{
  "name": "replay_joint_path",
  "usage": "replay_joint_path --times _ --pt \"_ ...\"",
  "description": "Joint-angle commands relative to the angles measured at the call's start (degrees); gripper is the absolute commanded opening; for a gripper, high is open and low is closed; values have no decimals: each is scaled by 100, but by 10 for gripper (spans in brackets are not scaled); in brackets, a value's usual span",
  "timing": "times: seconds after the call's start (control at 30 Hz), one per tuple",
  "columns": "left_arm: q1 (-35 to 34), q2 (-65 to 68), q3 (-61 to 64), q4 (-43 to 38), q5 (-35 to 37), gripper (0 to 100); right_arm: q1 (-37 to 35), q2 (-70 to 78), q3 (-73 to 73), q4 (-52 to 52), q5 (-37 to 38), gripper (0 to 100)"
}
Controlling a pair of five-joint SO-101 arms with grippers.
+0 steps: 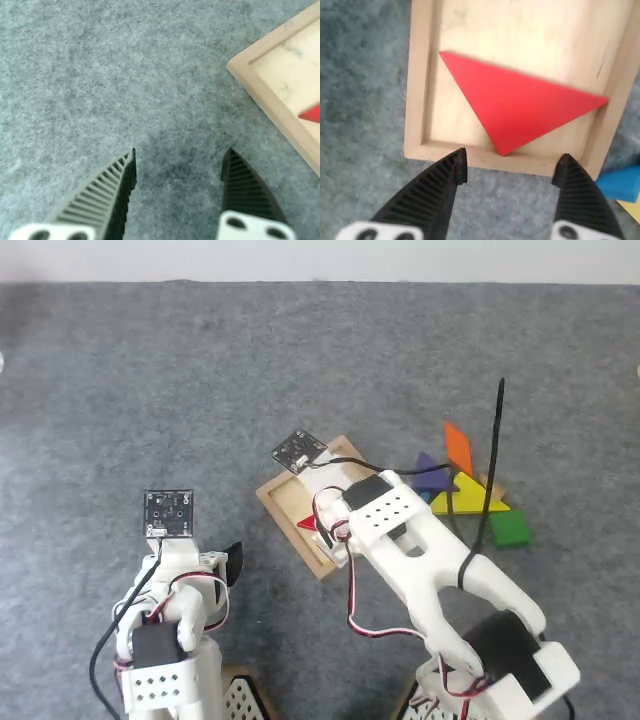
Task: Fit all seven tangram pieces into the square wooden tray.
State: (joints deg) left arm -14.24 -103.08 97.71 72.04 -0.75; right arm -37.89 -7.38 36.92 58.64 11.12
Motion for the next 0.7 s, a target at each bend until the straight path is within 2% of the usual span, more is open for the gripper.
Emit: replay_joint_path --times 0.0,0.37,0.67 --pt "-9 -123 -127 26 44 271 -57 92 -149 -180 53 296" --pt "-9 -123 -127 26 44 271 233 -119 -88 -233 -97 296" --pt "0 -123 -127 26 44 271 303 -22 290 -725 264 296"
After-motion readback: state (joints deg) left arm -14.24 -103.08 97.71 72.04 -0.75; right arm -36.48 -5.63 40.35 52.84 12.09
